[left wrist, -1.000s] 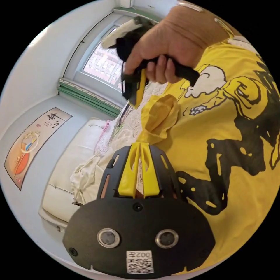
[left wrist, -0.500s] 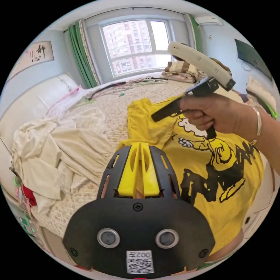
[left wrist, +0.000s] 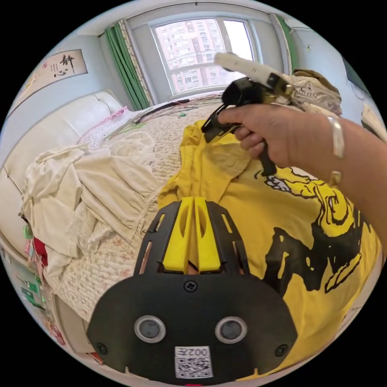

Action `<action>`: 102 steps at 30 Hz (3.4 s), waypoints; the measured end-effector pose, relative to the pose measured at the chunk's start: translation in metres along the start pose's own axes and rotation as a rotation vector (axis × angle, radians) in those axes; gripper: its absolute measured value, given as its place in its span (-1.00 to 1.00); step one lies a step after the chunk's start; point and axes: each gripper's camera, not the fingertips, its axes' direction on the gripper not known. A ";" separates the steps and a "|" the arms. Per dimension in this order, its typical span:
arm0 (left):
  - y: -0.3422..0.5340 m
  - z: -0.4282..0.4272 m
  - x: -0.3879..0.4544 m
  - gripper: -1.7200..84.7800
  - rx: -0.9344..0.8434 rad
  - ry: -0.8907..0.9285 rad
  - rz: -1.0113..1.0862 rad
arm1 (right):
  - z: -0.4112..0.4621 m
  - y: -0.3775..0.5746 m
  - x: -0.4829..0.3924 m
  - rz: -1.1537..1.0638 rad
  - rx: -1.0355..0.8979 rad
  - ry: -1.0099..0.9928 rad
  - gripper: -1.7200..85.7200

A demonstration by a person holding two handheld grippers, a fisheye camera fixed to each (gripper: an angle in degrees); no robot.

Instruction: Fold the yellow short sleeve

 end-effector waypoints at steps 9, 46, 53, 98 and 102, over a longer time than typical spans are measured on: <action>0.097 -0.072 -0.152 -0.98 -0.043 0.464 -0.276 | -0.187 0.351 0.008 0.123 0.239 0.287 -0.91; 0.263 -0.103 -0.318 -0.94 -0.236 0.789 -0.575 | -0.213 0.703 0.042 0.398 0.189 0.397 -0.71; 0.267 -0.070 -0.305 -0.73 -0.351 0.837 -0.524 | -0.146 0.726 0.082 0.432 0.057 0.297 -0.72; 0.146 -0.026 0.003 -0.98 0.143 0.312 0.074 | -0.142 0.475 0.255 0.540 0.384 0.210 -0.64; 0.149 -0.015 0.022 -0.98 0.109 0.307 0.082 | -0.085 0.420 0.314 0.698 0.288 0.160 -0.63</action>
